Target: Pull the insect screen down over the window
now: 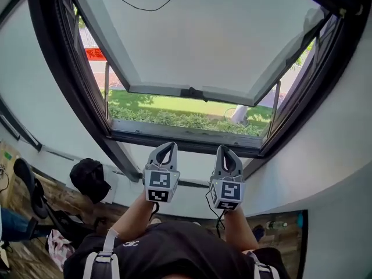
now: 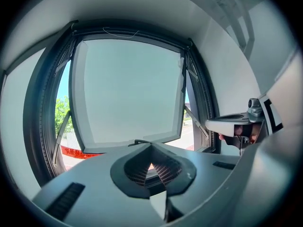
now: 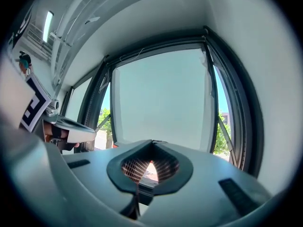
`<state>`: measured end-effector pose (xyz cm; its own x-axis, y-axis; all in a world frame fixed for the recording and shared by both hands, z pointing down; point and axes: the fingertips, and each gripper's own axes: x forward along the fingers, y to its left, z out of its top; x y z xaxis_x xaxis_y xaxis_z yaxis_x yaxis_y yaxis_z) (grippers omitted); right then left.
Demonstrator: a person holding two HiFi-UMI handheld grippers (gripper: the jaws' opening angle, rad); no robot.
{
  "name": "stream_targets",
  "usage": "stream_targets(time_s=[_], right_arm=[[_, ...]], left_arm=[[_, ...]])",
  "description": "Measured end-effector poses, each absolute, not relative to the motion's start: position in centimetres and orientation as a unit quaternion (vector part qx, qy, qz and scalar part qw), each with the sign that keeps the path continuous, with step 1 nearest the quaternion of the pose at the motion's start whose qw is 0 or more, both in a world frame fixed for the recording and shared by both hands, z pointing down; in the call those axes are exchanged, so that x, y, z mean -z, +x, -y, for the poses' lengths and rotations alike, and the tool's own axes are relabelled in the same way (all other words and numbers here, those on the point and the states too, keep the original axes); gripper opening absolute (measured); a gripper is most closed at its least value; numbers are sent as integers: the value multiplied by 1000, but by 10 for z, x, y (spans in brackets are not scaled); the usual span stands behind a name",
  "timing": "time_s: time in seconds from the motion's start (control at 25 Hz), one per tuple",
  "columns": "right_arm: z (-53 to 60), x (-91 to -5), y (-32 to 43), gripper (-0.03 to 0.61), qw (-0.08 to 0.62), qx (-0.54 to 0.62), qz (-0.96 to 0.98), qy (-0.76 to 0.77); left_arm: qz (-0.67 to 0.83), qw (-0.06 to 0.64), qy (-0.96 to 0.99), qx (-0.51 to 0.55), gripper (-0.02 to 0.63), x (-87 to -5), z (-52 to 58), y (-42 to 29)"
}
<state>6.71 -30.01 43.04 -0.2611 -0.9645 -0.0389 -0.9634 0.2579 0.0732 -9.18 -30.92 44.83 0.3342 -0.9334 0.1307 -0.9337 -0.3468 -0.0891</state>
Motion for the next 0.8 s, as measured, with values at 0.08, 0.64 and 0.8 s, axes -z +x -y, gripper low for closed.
stream_targets(time_s=[0.08, 0.64, 0.8], right_arm=[[300, -429, 62, 5, 6, 41, 785, 618], [311, -419, 50, 7, 127, 192, 737, 635], [318, -412, 50, 100, 232, 292, 720, 585]], left_arm=[[565, -2, 822, -75, 14, -446, 315, -99], [549, -150, 805, -170, 15, -432, 340, -113], [538, -282, 758, -236, 93, -414, 347, -112]])
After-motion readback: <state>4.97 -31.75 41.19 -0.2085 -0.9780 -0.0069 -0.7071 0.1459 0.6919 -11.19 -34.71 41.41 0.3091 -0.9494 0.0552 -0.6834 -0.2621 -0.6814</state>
